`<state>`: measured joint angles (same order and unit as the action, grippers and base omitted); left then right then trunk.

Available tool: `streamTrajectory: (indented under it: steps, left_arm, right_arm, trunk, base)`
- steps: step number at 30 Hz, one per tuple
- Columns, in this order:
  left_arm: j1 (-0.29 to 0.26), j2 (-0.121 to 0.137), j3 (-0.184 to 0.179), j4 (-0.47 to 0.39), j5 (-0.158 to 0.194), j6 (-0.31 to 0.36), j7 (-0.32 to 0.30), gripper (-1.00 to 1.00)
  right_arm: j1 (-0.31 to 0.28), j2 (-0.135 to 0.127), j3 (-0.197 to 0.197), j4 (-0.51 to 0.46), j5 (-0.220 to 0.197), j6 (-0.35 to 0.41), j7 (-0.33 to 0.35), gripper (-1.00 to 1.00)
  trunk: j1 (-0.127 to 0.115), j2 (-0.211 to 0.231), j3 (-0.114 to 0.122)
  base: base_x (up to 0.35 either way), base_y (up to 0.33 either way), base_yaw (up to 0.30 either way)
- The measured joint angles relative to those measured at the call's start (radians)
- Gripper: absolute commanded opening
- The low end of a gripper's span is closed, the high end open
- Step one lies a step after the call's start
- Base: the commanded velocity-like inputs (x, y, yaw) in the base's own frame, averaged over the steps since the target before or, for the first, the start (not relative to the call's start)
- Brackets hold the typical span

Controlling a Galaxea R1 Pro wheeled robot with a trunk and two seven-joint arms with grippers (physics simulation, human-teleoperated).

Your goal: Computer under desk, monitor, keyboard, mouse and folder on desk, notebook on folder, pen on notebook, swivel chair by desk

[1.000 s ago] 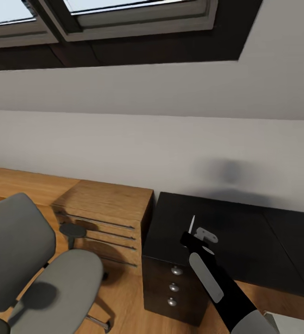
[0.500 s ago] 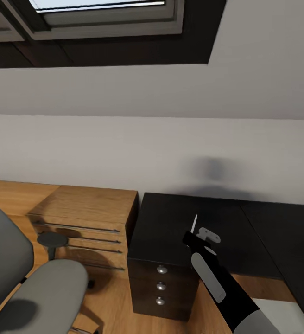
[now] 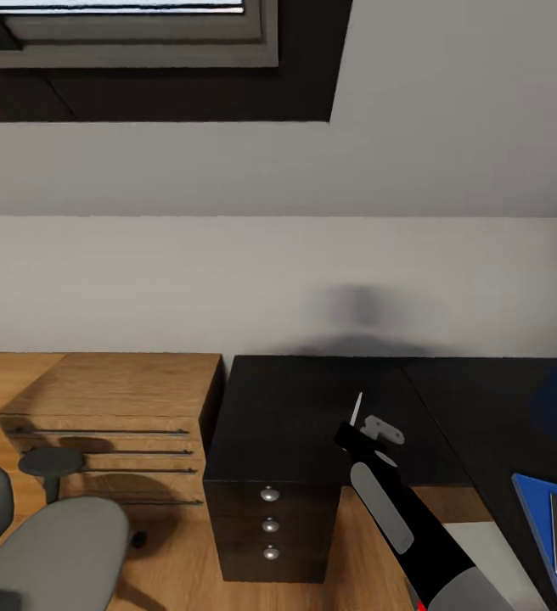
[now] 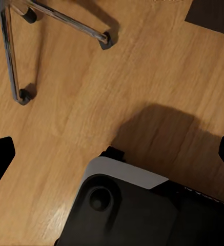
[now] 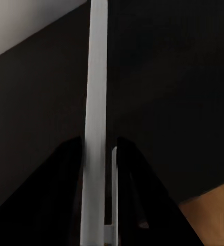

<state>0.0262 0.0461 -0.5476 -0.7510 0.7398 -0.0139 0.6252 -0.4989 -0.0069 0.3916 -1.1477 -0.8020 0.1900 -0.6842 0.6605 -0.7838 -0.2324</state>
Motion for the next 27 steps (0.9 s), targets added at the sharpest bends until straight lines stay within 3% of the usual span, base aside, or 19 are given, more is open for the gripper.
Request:
streamTrajectory:
  steps: [16,19,27]
  left_arm:
    - [0.0,0.001,0.0,-0.001,-0.001,-0.002,0.0,1.0]
    - [0.0,0.002,0.0,-0.002,-0.003,-0.012,0.002,1.0]
    - [0.0,0.001,0.0,-0.002,-0.004,-0.021,0.002,1.0]
  right_arm:
    - [0.0,0.0,-0.001,0.008,-0.001,-0.001,0.0,-1.0]
    - [0.0,0.0,-0.025,0.016,-0.001,-0.004,0.001,-1.0]
    - [0.0,0.001,-0.037,0.023,-0.001,-0.008,0.0,-1.0]
  trunk:
    - [0.0,0.0,0.008]
    - [0.0,0.0,0.009]
    - [0.0,0.0,0.013]
  base:
    - [0.0,0.0,-0.278]
    - [0.0,0.0,-0.281]
    - [0.0,0.0,-0.286]
